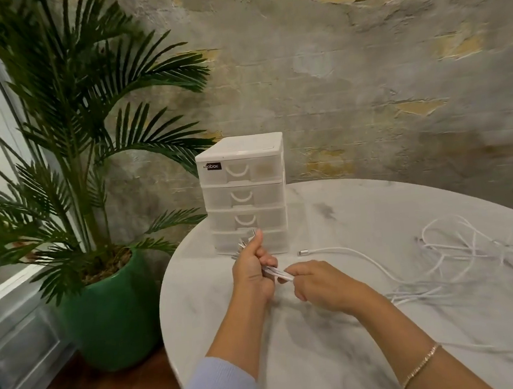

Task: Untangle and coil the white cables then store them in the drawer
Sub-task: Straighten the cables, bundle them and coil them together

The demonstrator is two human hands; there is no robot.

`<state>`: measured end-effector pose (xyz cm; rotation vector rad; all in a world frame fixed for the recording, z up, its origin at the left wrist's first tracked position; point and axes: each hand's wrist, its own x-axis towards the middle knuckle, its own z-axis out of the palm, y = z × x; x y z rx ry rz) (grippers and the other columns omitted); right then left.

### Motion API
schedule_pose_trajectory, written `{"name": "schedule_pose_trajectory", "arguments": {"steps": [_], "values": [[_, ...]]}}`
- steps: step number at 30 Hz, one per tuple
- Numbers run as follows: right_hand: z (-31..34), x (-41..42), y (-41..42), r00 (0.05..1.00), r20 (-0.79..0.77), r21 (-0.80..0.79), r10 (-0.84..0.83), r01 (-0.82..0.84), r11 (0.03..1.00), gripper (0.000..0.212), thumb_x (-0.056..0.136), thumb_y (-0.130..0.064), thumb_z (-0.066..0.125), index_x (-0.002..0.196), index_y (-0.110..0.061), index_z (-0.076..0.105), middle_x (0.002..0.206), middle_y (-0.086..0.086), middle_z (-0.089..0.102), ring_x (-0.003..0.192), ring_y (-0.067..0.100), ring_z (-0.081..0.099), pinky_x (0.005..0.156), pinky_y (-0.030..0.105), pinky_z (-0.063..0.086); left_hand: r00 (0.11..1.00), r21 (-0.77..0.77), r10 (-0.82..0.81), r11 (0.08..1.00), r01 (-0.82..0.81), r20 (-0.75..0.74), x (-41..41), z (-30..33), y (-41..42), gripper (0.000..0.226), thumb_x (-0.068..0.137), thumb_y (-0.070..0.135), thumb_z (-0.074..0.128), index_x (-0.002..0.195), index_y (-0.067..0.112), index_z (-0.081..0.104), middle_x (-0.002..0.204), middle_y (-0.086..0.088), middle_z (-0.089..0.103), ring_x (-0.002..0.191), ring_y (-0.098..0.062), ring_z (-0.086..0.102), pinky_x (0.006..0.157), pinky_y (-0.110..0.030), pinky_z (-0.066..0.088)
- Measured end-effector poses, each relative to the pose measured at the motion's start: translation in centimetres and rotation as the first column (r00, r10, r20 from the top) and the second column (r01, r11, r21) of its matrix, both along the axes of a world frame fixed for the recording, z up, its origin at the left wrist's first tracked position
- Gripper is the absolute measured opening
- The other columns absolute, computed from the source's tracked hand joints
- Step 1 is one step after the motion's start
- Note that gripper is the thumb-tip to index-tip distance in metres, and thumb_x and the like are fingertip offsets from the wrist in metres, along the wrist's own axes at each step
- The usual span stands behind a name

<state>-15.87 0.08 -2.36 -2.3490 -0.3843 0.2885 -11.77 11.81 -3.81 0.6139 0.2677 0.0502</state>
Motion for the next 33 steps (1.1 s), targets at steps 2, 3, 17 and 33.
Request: {"name": "schedule_pose_trajectory", "arguments": {"steps": [2,3,17,33], "values": [[0.2,0.0,-0.1,0.999,0.022,-0.031,0.027,-0.026,0.999,0.028,0.097,-0.025,0.041,0.075,-0.012,0.053,0.072,-0.003,0.046,0.066,0.014,0.040,0.063,0.027,0.032,1.000,-0.011,-0.004,1.000,0.004,0.022,0.4,-0.1,0.1,0.026,0.090,0.008,0.058,0.068,0.015,0.047,0.038,0.008,0.036,0.026,-0.001,0.028,0.028,-0.011,0.025],[0.2,0.1,-0.2,0.998,0.045,-0.060,0.045,-0.043,0.997,0.032,0.099,-0.031,0.038,0.081,-0.014,0.057,0.076,-0.003,0.047,0.071,0.014,0.042,0.066,0.027,0.033,0.999,-0.008,0.000,1.000,0.000,0.034,0.6,-0.1,0.1,0.025,0.090,0.007,0.058,0.069,0.016,0.047,0.039,0.008,0.037,0.027,-0.001,0.029,0.029,-0.010,0.026],[-0.9,0.4,-1.3,0.967,0.255,-0.288,-0.002,0.078,0.955,0.044,0.098,-0.044,0.035,0.091,-0.010,0.063,0.090,0.002,0.057,0.093,0.023,0.055,0.080,0.035,0.043,0.988,0.403,0.153,0.905,-0.139,-0.004,0.4,-0.6,0.5,0.038,0.090,0.044,0.055,0.070,0.012,0.048,0.058,-0.001,0.042,0.032,-0.008,0.042,0.039,-0.020,0.040],[-0.4,1.2,-2.4,0.719,0.608,-0.156,-0.336,0.523,0.838,0.050,0.101,-0.039,0.027,0.076,-0.012,0.060,0.084,0.011,0.068,0.071,0.028,0.049,0.063,0.029,0.033,0.993,0.886,0.041,0.457,0.076,-0.106,-0.5,-0.4,-0.3,0.049,0.097,0.045,0.040,0.068,0.011,0.060,0.070,-0.006,0.065,0.053,-0.020,0.062,0.043,-0.021,0.046]]}}
